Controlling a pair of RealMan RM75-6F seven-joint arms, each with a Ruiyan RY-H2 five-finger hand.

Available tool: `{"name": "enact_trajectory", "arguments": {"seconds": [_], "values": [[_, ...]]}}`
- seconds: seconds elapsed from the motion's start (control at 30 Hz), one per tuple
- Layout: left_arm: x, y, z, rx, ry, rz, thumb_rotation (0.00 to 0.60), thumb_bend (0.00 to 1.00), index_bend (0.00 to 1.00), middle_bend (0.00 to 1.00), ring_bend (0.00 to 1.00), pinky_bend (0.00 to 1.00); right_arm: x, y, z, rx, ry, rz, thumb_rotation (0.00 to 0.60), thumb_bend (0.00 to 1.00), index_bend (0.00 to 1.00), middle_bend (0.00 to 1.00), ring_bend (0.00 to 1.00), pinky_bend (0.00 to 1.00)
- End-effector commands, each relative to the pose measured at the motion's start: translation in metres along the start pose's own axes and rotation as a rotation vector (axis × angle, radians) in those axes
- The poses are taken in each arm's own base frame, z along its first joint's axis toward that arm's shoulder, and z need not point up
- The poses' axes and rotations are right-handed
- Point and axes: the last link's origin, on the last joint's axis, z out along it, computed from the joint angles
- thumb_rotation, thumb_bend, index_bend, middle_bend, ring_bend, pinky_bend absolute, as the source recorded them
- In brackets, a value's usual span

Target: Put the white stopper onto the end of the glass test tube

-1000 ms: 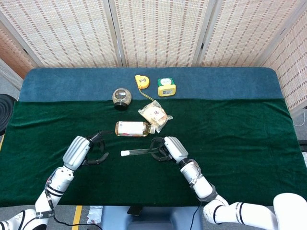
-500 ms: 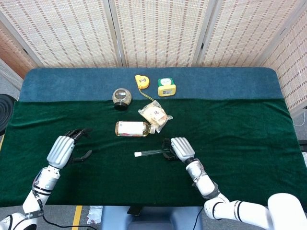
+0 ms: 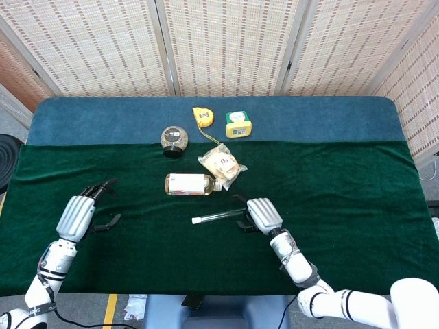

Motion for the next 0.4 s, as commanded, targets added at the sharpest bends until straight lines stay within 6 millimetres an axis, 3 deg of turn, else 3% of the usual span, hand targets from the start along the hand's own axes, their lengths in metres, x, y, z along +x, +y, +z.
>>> {"name": "enact_trajectory", "arguments": {"seconds": [0.03,0.2,0.4], "values": [[0.006,-0.012,-0.005,0.041,0.008,0.054,0.6,0.36,0.15,0.41,0.25,0.25,0.028,0.006,-0.014,0.021,0.081,-0.04,0.6,0.61,0.22,0.92,1.0,0.96],[0.021,-0.034,-0.018,0.149,0.023,0.182,0.6,0.36,0.13,0.37,0.22,0.2,0.078,0.023,-0.052,0.022,0.234,-0.22,0.6,0.61,0.23,0.79,0.94,0.9],[0.037,-0.052,-0.041,0.237,0.069,0.232,0.6,0.36,0.13,0.35,0.22,0.16,0.116,0.045,-0.108,-0.052,0.273,-0.284,0.6,0.61,0.26,0.45,0.61,0.6]]}}
